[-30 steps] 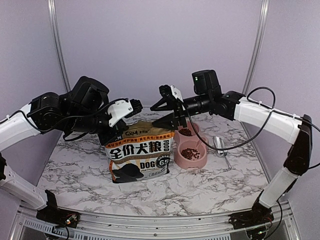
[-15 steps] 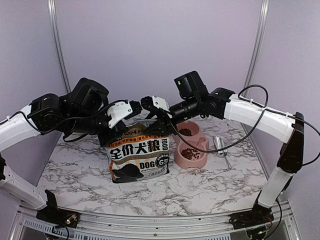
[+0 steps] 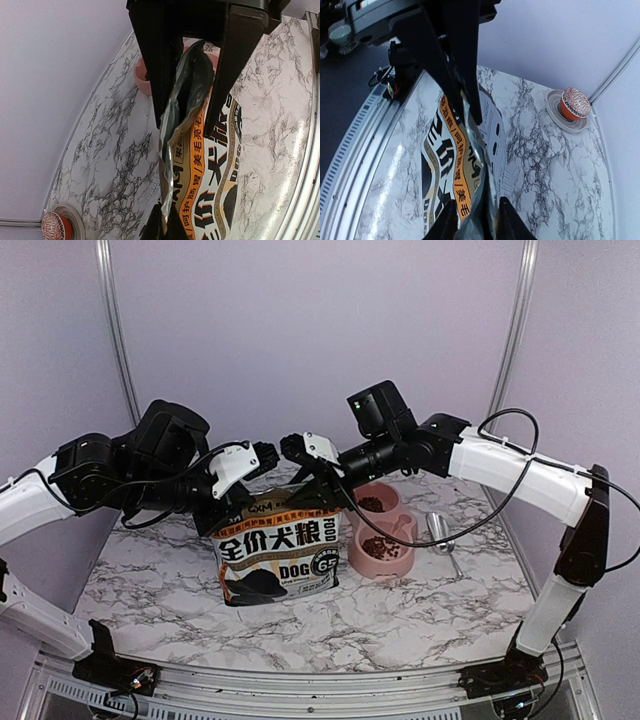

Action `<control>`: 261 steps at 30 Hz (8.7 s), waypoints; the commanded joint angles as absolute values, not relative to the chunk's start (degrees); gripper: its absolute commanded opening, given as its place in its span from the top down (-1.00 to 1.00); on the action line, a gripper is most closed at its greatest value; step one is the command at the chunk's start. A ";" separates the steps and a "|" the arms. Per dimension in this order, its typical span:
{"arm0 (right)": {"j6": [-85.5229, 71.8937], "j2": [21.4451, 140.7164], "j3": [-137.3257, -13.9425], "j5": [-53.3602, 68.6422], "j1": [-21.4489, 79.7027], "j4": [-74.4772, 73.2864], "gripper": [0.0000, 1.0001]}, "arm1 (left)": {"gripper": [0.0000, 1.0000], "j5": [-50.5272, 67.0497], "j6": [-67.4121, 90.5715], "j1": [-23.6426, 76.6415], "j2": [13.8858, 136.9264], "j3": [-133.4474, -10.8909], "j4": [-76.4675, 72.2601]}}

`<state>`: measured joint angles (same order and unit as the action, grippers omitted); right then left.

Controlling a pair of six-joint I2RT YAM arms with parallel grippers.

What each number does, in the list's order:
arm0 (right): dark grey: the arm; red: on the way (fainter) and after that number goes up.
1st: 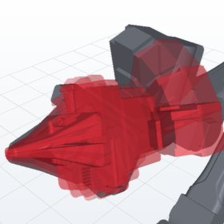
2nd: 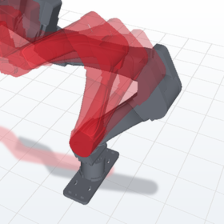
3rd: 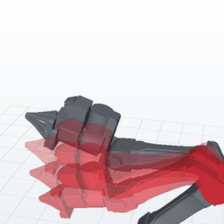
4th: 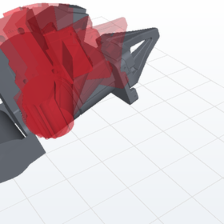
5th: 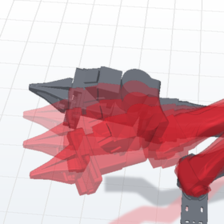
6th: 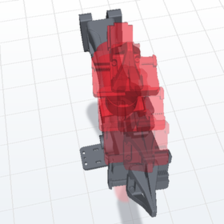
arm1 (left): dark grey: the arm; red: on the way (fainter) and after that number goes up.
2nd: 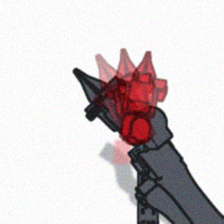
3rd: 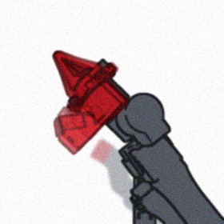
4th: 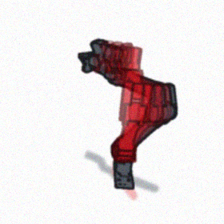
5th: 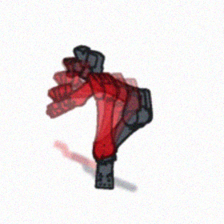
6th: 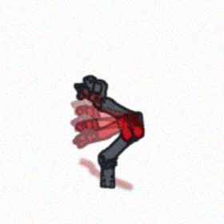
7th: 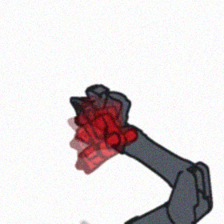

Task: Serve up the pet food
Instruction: Press the seal on the pet food bag, then move the pet food bag to the corner of the board.

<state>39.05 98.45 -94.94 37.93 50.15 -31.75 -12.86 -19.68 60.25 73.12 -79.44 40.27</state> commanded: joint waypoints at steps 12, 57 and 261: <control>40.40 102.19 -100.20 37.66 49.04 -34.54 1.00 | 0.96 -13.24 -16.78 59.70 63.96 -73.65 41.04; 37.25 95.03 -89.13 47.24 42.69 -23.50 1.00 | 1.00 -10.71 -17.61 57.03 71.38 -73.59 34.39; 58.59 140.59 -141.11 6.33 29.67 37.48 1.00 | 0.16 -27.42 -11.27 35.20 50.45 -53.53 1.82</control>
